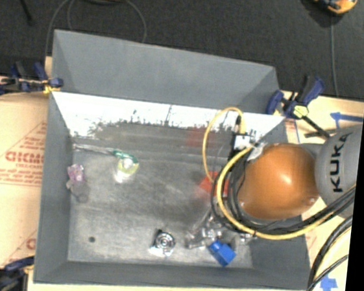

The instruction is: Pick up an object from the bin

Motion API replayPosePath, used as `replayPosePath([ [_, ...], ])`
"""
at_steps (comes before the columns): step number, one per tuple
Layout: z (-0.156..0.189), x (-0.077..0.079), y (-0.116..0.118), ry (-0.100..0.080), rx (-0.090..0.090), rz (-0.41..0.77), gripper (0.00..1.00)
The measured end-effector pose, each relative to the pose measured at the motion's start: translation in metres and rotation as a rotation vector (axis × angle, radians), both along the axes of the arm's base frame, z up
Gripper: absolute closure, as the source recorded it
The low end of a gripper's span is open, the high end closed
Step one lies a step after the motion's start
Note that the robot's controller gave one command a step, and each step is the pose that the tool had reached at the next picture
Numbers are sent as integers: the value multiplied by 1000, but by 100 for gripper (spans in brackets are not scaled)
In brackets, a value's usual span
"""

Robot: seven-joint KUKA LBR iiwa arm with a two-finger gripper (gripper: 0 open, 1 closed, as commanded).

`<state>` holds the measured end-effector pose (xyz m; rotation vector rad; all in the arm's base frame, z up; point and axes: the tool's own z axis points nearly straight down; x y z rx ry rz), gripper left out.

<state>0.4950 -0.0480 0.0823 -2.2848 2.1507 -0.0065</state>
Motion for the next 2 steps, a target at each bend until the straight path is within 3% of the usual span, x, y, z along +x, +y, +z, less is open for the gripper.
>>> replayPosePath([
  [1,0,0,0,0,0,-4,100],
  [2,163,2,-10,-3,-1,2,100],
])
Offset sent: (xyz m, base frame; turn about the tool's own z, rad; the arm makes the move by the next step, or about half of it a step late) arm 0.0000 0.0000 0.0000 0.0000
